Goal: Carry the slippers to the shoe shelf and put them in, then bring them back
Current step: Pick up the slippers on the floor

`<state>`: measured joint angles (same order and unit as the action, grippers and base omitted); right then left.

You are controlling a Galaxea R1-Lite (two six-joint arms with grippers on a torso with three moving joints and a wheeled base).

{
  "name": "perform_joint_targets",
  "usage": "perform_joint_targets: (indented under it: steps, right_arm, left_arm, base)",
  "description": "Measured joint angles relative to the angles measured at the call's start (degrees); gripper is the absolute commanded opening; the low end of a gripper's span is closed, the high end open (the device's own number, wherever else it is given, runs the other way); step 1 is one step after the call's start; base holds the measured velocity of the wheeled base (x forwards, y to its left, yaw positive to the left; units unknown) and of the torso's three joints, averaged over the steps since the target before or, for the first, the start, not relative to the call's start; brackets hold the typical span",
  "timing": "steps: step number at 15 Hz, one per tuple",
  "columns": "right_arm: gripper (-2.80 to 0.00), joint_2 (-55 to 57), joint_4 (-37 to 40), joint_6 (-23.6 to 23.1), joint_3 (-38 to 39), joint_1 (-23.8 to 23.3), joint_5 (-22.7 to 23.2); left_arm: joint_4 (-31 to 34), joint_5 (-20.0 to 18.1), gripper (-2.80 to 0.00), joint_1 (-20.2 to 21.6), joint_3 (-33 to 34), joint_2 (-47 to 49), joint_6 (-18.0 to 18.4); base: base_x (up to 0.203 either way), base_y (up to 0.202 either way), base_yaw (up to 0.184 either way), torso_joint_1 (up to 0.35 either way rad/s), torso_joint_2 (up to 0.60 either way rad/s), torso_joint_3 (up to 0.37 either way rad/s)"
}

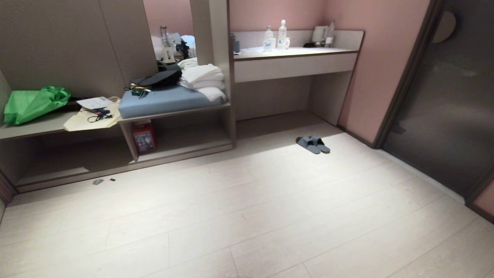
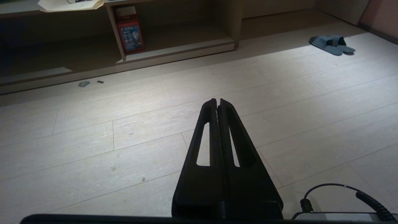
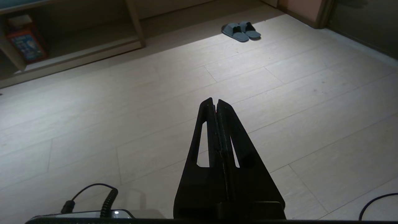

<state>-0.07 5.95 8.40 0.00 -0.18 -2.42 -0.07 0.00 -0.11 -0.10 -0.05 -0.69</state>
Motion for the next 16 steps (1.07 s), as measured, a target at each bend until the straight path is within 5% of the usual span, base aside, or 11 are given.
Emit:
perform_joint_targets:
  steps: [9, 16]
  right_arm:
    - [-2.80, 0.0, 0.0, 0.4, 0.0, 0.0, -0.1]
    - [-2.80, 0.0, 0.0, 0.1, 0.0, 0.0, -0.1]
  left_arm:
    - [0.0, 0.0, -2.80, 0.0, 0.0, 0.0, -0.1]
    - [0.2, 0.0, -2.80, 0.0, 0.0, 0.0, 0.0]
  base:
    - [0.000, 0.000, 0.000, 0.000, 0.00, 0.000]
    - [0.186, 0.000, 0.001, 0.000, 0.00, 0.002]
